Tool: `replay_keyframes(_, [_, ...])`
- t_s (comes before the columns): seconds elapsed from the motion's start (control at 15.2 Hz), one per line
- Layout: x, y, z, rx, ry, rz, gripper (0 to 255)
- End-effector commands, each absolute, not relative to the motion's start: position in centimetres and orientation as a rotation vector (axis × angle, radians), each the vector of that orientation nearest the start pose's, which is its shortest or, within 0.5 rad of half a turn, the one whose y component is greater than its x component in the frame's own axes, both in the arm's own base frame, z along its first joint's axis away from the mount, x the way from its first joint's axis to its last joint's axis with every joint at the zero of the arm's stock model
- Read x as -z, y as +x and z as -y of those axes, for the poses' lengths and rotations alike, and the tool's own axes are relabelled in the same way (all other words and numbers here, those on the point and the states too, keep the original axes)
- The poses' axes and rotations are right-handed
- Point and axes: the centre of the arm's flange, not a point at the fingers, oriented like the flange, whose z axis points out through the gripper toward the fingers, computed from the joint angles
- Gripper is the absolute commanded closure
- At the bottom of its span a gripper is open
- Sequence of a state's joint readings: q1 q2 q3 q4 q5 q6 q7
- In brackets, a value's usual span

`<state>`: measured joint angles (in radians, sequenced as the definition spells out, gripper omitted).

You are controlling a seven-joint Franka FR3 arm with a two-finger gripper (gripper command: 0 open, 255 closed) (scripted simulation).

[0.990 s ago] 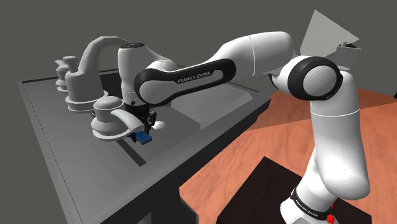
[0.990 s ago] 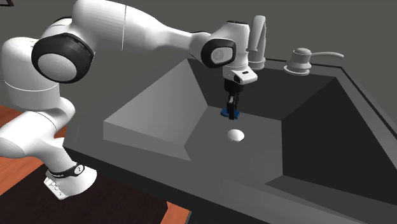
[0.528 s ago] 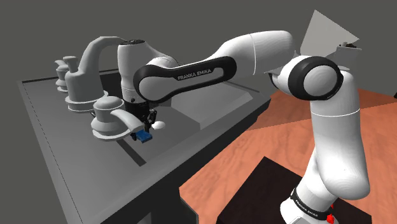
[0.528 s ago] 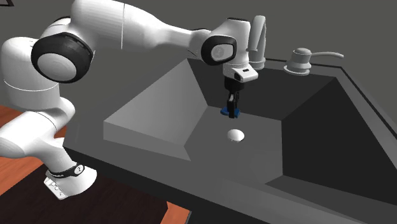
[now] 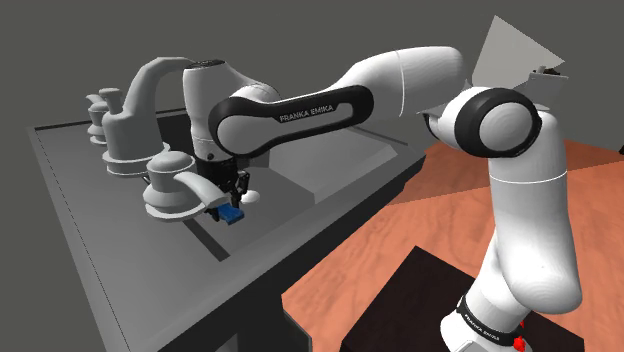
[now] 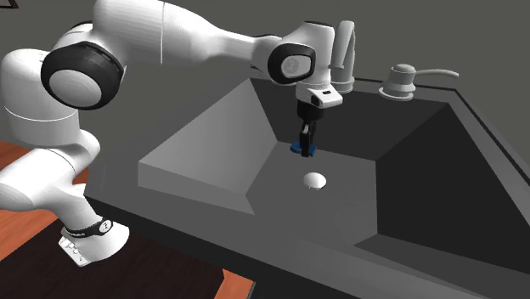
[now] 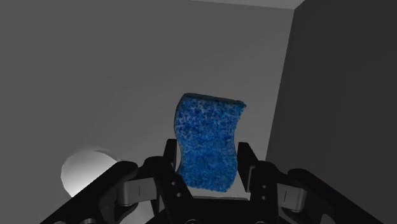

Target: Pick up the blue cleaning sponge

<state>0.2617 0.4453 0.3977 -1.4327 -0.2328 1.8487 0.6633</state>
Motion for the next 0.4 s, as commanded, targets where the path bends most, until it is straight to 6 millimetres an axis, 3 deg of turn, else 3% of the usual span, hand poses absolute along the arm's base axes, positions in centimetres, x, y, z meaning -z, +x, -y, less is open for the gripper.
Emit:
replay_keyframes(0.0, [-50.2,58.3,-36.8,0.123,-3.153,0.023,255])
replay_keyframes(0.33, [-51.9,58.3,-36.8,0.123,-3.153,0.023,255])
